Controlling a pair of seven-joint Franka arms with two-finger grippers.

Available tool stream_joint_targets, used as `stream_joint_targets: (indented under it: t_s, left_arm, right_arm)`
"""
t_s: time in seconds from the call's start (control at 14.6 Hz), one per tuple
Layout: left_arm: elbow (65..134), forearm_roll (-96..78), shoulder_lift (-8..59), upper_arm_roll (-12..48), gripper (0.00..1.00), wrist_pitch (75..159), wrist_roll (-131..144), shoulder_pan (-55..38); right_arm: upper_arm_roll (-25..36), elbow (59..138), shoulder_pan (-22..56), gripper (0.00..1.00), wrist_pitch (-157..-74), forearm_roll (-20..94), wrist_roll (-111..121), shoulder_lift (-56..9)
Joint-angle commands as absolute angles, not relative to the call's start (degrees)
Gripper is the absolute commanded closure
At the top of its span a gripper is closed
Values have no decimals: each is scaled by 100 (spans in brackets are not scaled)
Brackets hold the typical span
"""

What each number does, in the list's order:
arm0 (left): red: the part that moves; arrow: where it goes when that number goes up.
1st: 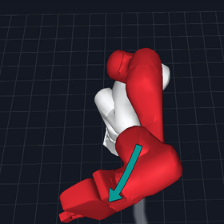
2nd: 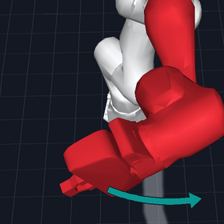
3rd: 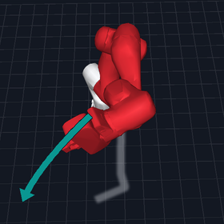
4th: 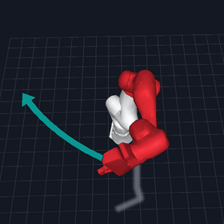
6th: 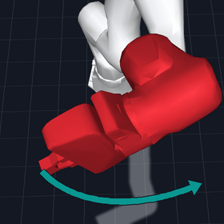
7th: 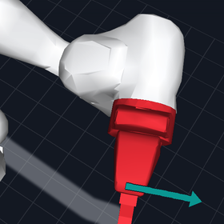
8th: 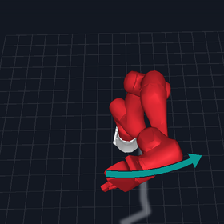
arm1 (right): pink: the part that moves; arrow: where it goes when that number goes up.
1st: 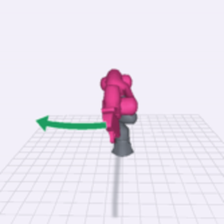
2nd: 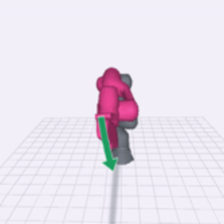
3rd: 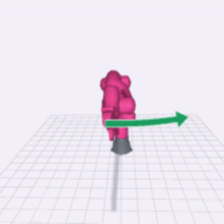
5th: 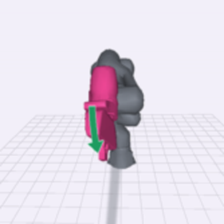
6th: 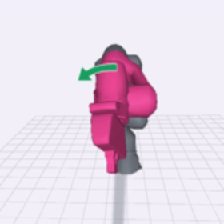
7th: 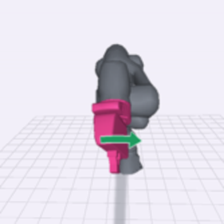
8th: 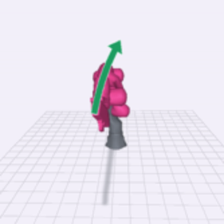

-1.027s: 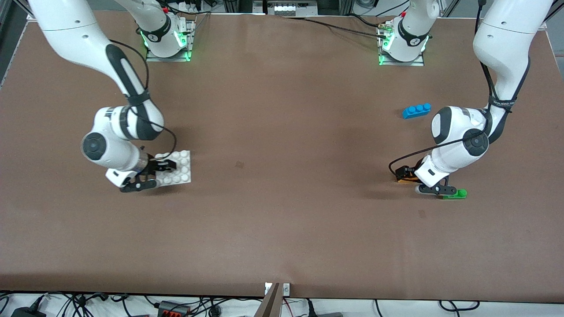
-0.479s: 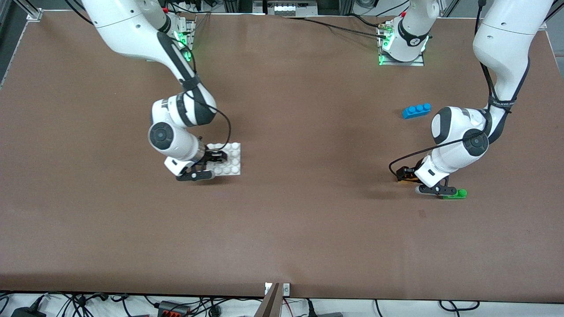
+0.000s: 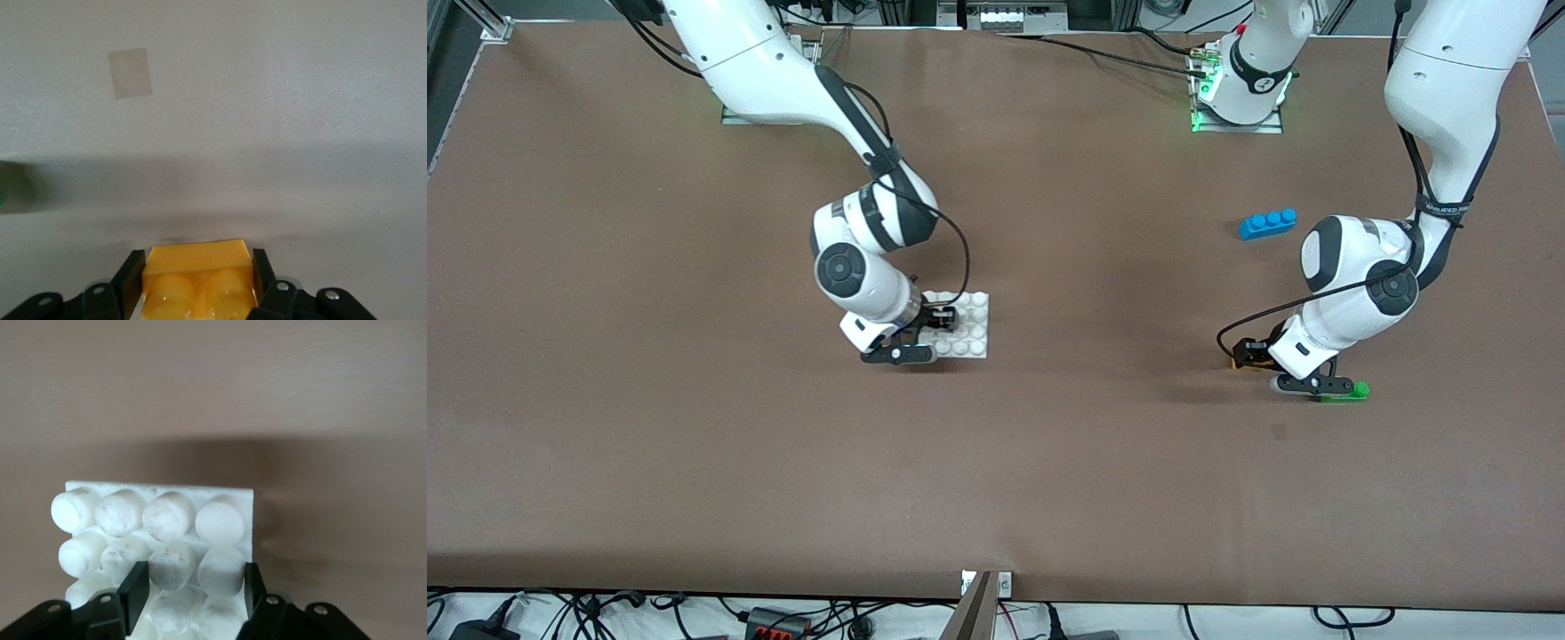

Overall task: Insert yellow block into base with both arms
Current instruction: 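Slide the base plate with the right gripper toward the table middle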

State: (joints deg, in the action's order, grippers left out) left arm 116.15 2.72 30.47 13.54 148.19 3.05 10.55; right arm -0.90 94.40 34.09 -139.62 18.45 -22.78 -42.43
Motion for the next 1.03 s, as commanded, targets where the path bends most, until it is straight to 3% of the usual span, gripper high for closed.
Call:
stream_joint_targets:
  t_s: [0.0,0.96]
  left_arm:
    - [11540,448,3059,1397,39,14792,352,1116]
    - [11540,439,2716,1494,40,14054,588,1099]
  right_arm:
    - [-62,8764,3699,41,-14018,1986,-2714,-4903]
    - [-167,8411,3850,41,-13966,1925,-2382,-4843]
